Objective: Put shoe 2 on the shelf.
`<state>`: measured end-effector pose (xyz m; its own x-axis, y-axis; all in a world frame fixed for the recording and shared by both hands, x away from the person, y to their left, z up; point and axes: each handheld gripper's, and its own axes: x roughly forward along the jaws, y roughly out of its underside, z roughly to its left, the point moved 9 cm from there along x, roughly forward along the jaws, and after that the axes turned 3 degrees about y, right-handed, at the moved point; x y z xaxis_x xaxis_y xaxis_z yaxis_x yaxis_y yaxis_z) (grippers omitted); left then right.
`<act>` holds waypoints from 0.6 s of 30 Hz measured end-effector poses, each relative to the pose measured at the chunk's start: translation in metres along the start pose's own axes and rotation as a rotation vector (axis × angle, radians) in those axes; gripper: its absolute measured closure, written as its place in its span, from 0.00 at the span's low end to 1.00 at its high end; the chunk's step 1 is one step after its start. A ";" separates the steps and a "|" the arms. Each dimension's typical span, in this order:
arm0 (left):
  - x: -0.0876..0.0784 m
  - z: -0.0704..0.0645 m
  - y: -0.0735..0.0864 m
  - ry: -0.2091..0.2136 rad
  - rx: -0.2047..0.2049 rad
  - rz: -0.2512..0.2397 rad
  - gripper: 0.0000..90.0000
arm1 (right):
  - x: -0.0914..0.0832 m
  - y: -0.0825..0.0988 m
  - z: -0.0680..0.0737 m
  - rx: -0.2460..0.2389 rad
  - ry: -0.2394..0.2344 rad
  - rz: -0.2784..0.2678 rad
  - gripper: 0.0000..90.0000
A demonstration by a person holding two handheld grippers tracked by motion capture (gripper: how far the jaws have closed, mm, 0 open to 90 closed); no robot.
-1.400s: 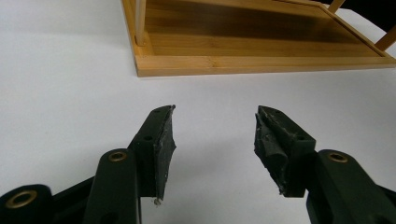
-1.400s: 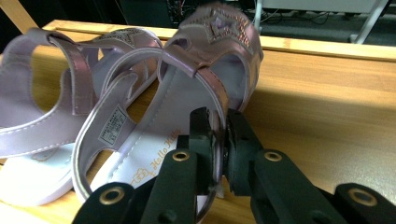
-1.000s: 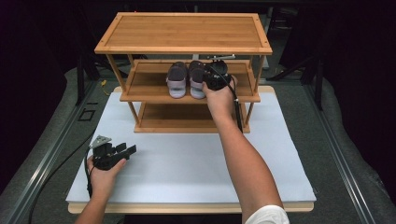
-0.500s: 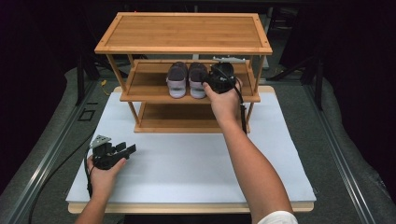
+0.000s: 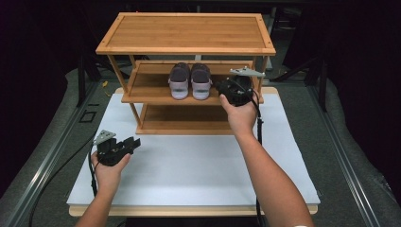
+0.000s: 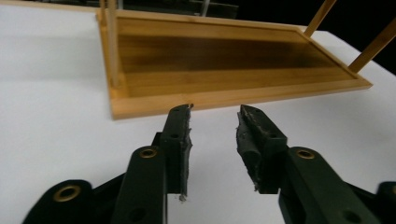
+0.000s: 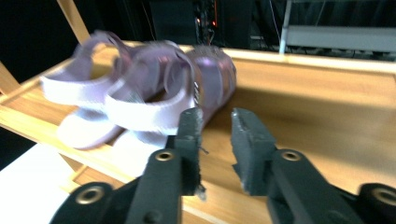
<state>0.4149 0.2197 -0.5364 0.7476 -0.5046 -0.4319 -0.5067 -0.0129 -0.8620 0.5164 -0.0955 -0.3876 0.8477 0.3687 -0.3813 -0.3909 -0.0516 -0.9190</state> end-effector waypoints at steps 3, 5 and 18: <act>0.007 -0.008 -0.006 0.000 0.012 0.002 0.77 | 0.007 0.010 -0.002 0.008 -0.001 0.039 0.88; 0.014 -0.014 -0.017 0.009 0.017 0.001 0.81 | 0.012 0.014 -0.001 0.019 0.000 0.048 0.90; 0.046 -0.052 -0.121 0.018 0.126 -0.108 1.00 | 0.032 0.019 0.005 0.071 0.020 0.049 0.96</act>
<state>0.4885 0.1534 -0.4377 0.7863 -0.5217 -0.3309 -0.3647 0.0402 -0.9303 0.5345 -0.0800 -0.4170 0.8339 0.3483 -0.4282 -0.4560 -0.0025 -0.8900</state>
